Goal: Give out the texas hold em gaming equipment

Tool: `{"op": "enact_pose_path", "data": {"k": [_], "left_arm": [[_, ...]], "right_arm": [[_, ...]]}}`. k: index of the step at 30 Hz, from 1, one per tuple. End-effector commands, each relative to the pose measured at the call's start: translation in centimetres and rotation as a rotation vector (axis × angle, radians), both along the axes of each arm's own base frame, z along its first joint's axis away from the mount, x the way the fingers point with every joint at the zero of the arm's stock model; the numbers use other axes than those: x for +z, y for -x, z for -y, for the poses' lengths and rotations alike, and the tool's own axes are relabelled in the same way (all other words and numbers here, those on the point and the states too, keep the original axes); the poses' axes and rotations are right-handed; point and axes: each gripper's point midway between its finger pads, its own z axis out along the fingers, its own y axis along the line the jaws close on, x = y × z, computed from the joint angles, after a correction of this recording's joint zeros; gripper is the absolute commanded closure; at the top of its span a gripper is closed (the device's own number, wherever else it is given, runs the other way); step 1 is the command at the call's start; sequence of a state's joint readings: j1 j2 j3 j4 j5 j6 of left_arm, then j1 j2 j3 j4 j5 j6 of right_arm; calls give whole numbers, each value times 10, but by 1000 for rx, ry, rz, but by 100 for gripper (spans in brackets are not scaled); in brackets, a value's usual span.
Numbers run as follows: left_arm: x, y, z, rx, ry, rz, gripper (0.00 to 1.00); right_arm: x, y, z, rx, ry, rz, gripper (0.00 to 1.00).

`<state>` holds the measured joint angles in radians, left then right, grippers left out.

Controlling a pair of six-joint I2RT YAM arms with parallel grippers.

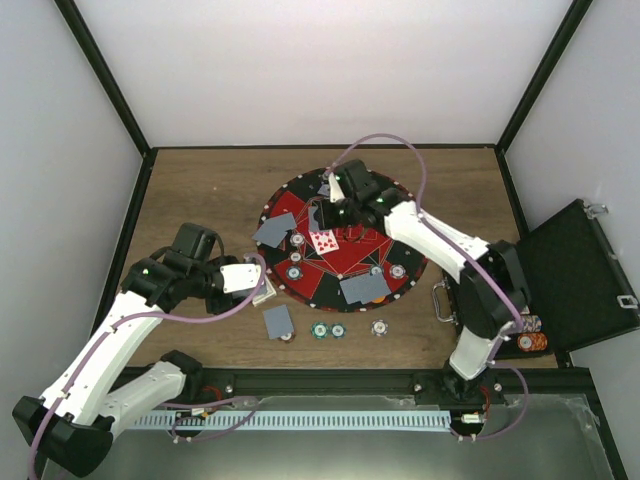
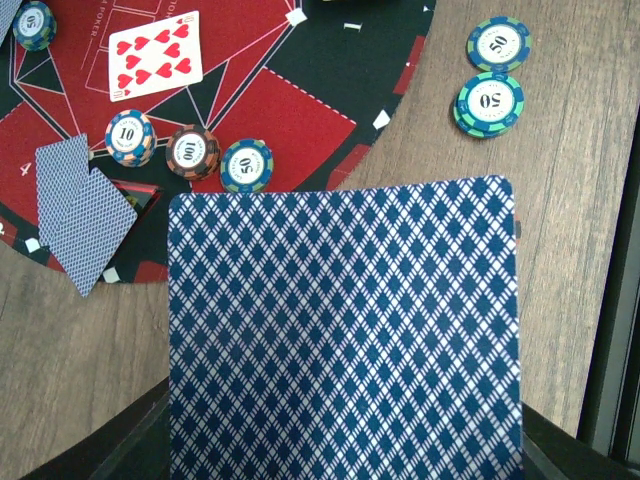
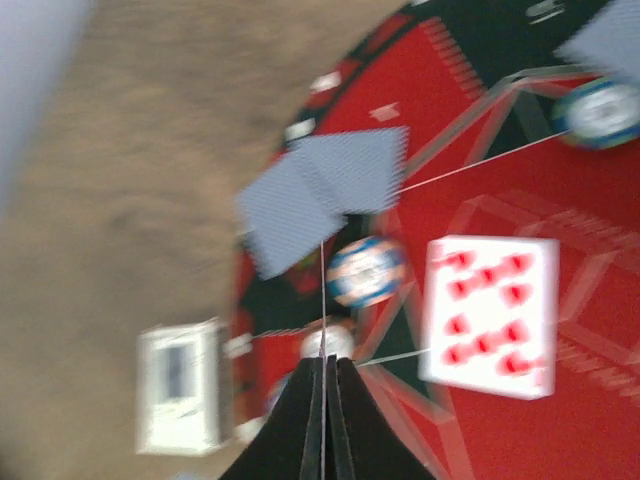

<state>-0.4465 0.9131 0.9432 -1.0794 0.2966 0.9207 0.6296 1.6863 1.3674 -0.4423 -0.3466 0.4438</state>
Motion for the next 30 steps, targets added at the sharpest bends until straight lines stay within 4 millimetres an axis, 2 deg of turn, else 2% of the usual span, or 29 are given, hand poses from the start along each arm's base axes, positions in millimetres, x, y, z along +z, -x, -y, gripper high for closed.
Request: {"op": "enact_pose_path", "data": {"k": [1, 4, 7, 10, 15, 18, 21, 27, 29, 30], "left_arm": [[14, -4, 3, -10, 27, 49, 95], [14, -4, 3, -9, 25, 49, 95], [14, -4, 3, -6, 27, 45, 95], [13, -5, 3, -4, 27, 41, 95], [13, -5, 4, 0, 30, 40, 95], [12, -4, 2, 3, 24, 44, 95], [11, -4, 1, 0, 18, 49, 95], [11, -4, 3, -6, 26, 44, 95], [12, -4, 4, -6, 33, 42, 95], [13, -4, 4, -6, 35, 41, 95]], "right_arm": [[-37, -62, 68, -196, 512, 217, 99], [-30, -93, 86, -280, 762, 459, 99], [-25, -101, 74, -209, 971, 742, 99], [-35, -104, 61, -98, 1092, 892, 99], [-72, -111, 52, 22, 1185, 914, 99], [-92, -107, 52, 65, 1187, 882, 99], [-105, -98, 57, 87, 1176, 841, 94], [-128, -73, 63, 158, 1109, 717, 75], [-133, -64, 61, 193, 1067, 667, 65], [-135, -61, 62, 196, 1062, 647, 56]]}}
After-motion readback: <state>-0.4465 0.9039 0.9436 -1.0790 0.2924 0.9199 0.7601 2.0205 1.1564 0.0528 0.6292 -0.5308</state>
